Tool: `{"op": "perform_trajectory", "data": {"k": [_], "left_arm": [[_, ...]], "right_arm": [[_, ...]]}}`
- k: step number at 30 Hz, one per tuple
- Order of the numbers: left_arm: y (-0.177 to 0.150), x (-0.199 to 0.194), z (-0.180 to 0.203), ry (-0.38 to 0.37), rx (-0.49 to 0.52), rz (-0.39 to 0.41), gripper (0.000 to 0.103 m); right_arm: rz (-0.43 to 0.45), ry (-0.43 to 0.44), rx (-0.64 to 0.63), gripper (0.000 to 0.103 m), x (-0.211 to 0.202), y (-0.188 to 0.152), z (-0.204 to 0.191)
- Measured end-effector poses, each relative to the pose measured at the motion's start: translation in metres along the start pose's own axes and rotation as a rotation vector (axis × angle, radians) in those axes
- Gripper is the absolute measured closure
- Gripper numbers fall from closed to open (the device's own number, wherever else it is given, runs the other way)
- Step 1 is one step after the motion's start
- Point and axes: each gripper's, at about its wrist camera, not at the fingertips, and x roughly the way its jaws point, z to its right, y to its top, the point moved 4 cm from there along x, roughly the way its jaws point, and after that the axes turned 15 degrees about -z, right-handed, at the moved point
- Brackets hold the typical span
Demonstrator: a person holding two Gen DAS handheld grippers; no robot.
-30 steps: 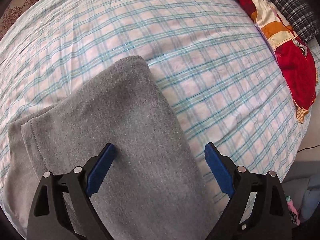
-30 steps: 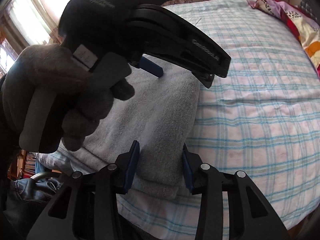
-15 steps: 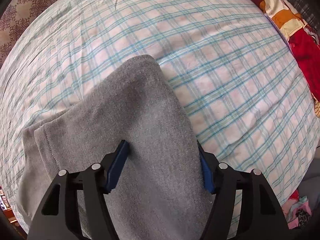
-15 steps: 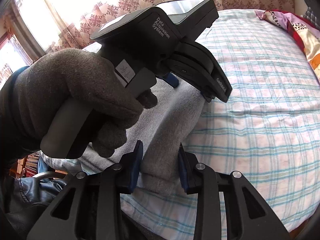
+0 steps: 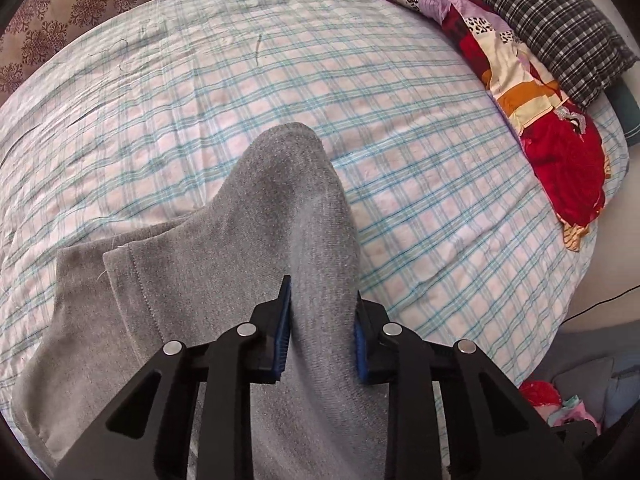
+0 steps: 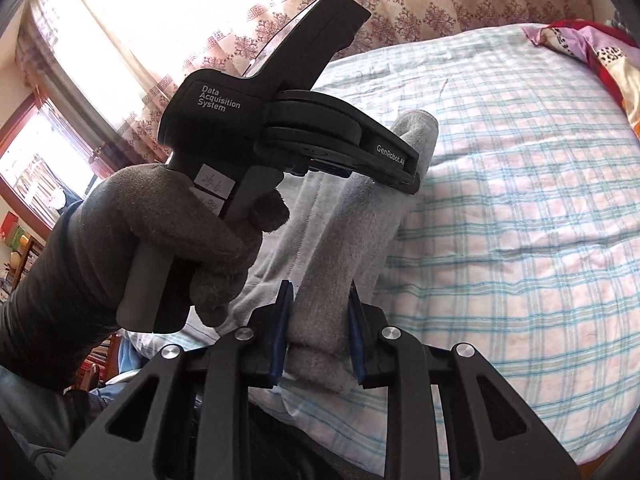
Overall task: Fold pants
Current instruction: 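Lift and fold the edge over the stack with both tools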
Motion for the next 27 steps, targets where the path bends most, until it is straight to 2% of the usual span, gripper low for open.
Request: {"op": "perform_trajectory", "data": {"k": [9, 16, 21, 27], "left_arm": [[-0.031, -0.076, -0.076, -0.155, -0.087, 0.126, 0.078], [-0.074, -0.123, -0.149, -0.193, -0.167, 0.231, 0.079], [-0.114, -0.138, -0.214, -0.225, -0.256, 0.283, 0.079], [-0.162, -0.131, -0.284, -0.245, -0.353, 0.307, 0.079]], "right_arm": [[0.018, 0.068, -0.149, 0.078, -0.002, 0.034, -0.074], [-0.018, 0.106, -0.291, 0.078, 0.012, 0.054, -0.133], [-0.069, 0.128, -0.388, 0.078, 0.039, 0.069, -0.185], [-0.181, 0.155, -0.467, 0.078, 0.093, 0.070, -0.242]]}}
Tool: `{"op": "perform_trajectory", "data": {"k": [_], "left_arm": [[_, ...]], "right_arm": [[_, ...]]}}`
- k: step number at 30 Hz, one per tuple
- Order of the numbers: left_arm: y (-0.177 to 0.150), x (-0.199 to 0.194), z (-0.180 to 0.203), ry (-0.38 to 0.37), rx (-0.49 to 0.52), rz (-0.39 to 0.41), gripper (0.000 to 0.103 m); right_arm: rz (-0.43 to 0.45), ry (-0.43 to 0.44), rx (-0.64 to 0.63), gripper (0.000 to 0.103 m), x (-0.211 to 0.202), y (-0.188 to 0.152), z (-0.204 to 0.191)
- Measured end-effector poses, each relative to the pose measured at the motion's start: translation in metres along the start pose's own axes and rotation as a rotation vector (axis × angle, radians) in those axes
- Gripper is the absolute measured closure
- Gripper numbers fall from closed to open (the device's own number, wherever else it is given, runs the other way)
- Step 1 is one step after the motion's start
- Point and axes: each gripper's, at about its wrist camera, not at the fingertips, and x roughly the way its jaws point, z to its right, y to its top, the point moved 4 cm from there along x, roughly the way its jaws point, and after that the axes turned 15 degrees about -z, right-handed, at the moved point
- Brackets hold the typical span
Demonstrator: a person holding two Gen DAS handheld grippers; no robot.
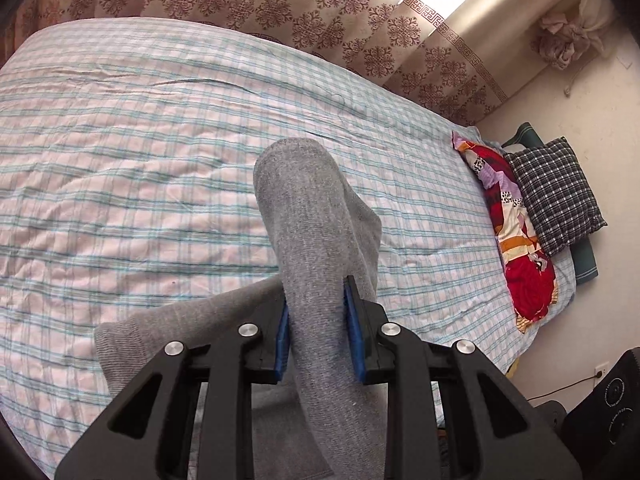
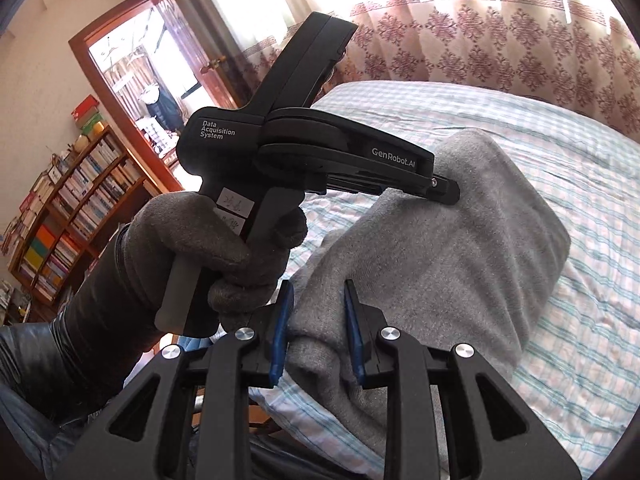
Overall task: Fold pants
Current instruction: 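Lift and fold the edge over the stack with both tools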
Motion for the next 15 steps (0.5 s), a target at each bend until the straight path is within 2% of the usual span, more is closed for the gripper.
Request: {"op": "perform_trajectory", "data": {"k": [7, 15], "left_arm": [[-0.026, 0.001, -0.070, -0.033, -0.101, -0.005, 0.079], [-0.048, 0.004, -0.122, -0.066, -0.191, 0.002, 0.079]], "right_arm": [[-0.130, 0.035, -0.036, 0.078, 0.061, 0.014, -0.019], [-0.219, 0.087, -0.071, 0.078, 0.104, 0.014, -0.034]]}}
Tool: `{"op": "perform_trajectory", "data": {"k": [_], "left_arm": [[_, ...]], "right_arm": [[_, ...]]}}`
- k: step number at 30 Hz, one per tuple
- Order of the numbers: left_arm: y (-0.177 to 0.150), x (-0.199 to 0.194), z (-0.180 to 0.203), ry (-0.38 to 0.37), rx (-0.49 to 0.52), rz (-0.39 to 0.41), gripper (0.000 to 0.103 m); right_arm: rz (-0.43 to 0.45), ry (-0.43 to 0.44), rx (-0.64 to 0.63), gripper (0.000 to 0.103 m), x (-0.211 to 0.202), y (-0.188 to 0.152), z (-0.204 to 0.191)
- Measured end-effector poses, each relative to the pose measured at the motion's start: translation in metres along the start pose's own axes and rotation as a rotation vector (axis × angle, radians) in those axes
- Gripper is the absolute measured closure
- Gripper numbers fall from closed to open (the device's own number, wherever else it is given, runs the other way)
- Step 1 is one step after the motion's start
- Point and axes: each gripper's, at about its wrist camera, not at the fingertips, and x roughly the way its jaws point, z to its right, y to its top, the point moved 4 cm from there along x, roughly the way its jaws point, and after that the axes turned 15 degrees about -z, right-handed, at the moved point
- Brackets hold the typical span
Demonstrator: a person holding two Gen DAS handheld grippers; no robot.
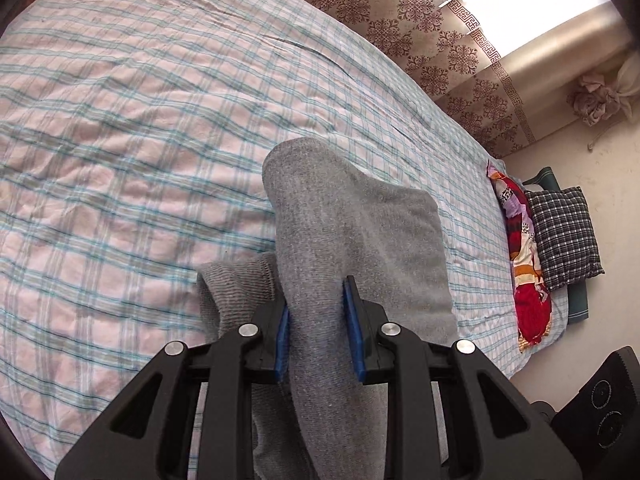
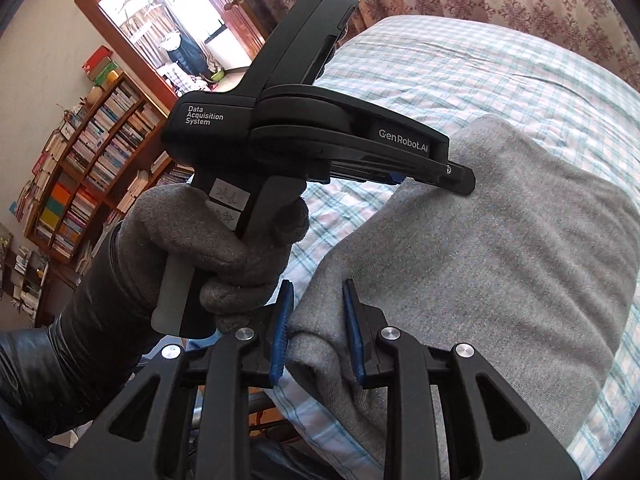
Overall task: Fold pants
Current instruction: 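Lift and fold the edge over the stack with both tools, then open both tools to release the folded pants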
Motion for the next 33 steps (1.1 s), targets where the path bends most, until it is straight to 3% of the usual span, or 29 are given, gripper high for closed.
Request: {"op": "perform_trajectory", "data": {"k": [6, 11, 13, 14, 16, 19, 22, 25, 29, 33], "left_arm": [[-0.011, 0.009, -0.024, -0.002, -0.036, -0.010, 0.079], [-0.012, 0.012, -0.019, 0.051, -0.014, 0.005, 0.076], [-0.013, 0.011, -0.017, 0.089, -0.011, 0.005, 0.069], [-0.014, 0.010, -0.016, 0.124, -0.014, 0.007, 0.058], [-0.016, 0.002, -0.015, 0.213, -0.010, 0.032, 0.047], [-0.023, -0.013, -0.007, 0.296, 0.005, 0.069, 0.047], [-0.031, -0.025, 0.014, 0.366, 0.064, 0.107, 0.047], [-0.044, -0.025, 0.049, 0.383, 0.147, 0.109, 0.044], [-0.062, -0.005, 0.098, 0.389, 0.282, 0.080, 0.038], [-0.077, 0.025, 0.138, 0.373, 0.374, 0.030, 0.037]], "right_arm": [[-0.078, 0.096, 0.046, 0.077, 0.030, -0.003, 0.012], [-0.005, 0.093, 0.048, 0.063, 0.008, -0.009, 0.020], [0.042, 0.085, 0.054, 0.063, -0.014, -0.016, 0.024], [0.067, 0.072, 0.061, 0.063, -0.025, -0.020, 0.029], [0.115, 0.026, 0.088, 0.063, -0.051, -0.032, 0.041], [0.163, -0.059, 0.156, 0.063, -0.087, -0.057, 0.067], [0.175, -0.114, 0.233, 0.063, -0.109, -0.088, 0.094], [0.166, -0.138, 0.300, 0.063, -0.115, -0.123, 0.119], [0.133, -0.116, 0.335, 0.063, -0.098, -0.151, 0.126], [0.083, -0.102, 0.298, 0.063, -0.075, -0.155, 0.110]]}}
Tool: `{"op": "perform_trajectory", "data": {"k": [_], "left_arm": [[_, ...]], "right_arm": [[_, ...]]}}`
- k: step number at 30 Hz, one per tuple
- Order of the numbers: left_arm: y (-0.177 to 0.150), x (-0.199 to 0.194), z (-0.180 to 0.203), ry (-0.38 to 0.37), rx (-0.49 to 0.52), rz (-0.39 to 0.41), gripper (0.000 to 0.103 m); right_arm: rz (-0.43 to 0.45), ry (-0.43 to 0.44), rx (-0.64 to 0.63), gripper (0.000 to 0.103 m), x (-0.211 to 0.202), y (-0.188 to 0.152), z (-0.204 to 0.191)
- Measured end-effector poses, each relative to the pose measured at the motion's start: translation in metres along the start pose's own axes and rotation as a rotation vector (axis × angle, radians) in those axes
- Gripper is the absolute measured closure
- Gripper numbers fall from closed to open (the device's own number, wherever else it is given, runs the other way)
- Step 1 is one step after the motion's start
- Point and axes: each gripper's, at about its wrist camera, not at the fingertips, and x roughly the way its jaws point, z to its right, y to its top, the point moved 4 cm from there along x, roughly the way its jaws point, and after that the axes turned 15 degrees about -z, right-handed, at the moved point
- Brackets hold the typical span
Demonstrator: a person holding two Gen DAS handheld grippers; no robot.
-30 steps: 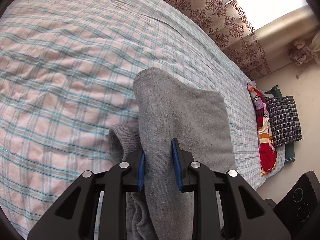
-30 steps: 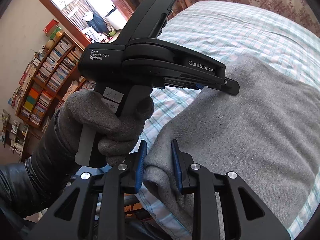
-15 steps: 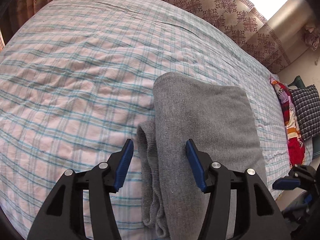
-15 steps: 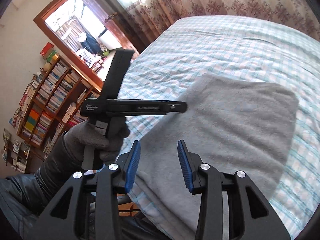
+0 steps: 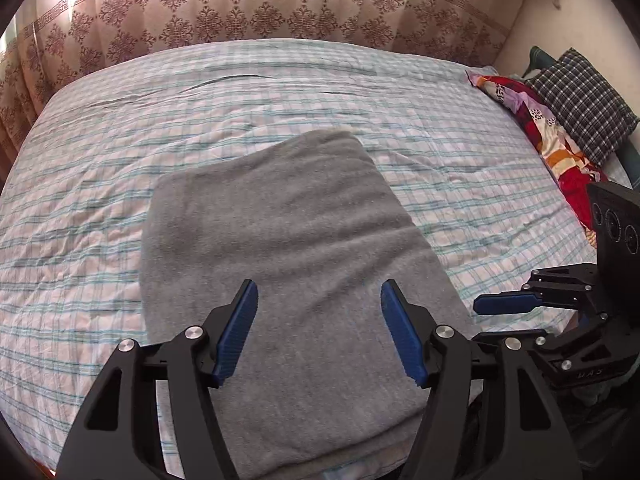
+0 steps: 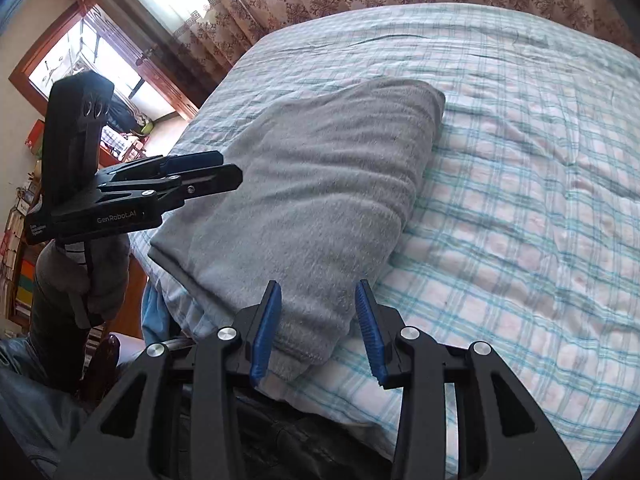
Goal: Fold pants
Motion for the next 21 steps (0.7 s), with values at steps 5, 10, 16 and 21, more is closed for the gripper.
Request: {"op": "perform_trajectory", "data": {"k": [5, 10, 16, 21], "left_arm": [[-0.011, 0.021, 0.036, -0.072, 0.049, -0.063, 0.037], [-0.022, 0.042, 0.049, -0.089, 0.048, -0.110, 0.037], [-0.032, 0.054, 0.063, -0.037, 0.082, -0.108, 0.030], [-0.038, 0.056, 0.068, -0.008, 0.112, -0.093, 0.023]], "right_arm": [[-0.065, 0.015, -0.019, 0.064, 0.020, -0.008, -0.005], [-0.113, 0.017, -0.052, 0.063, 0.035, -0.022, -0.010], [-0.110, 0.046, -0.066, 0.063, 0.027, -0.027, 0.000], [-0.035, 0.045, 0.001, 0.064, -0.010, -0.025, 0.033]]}}
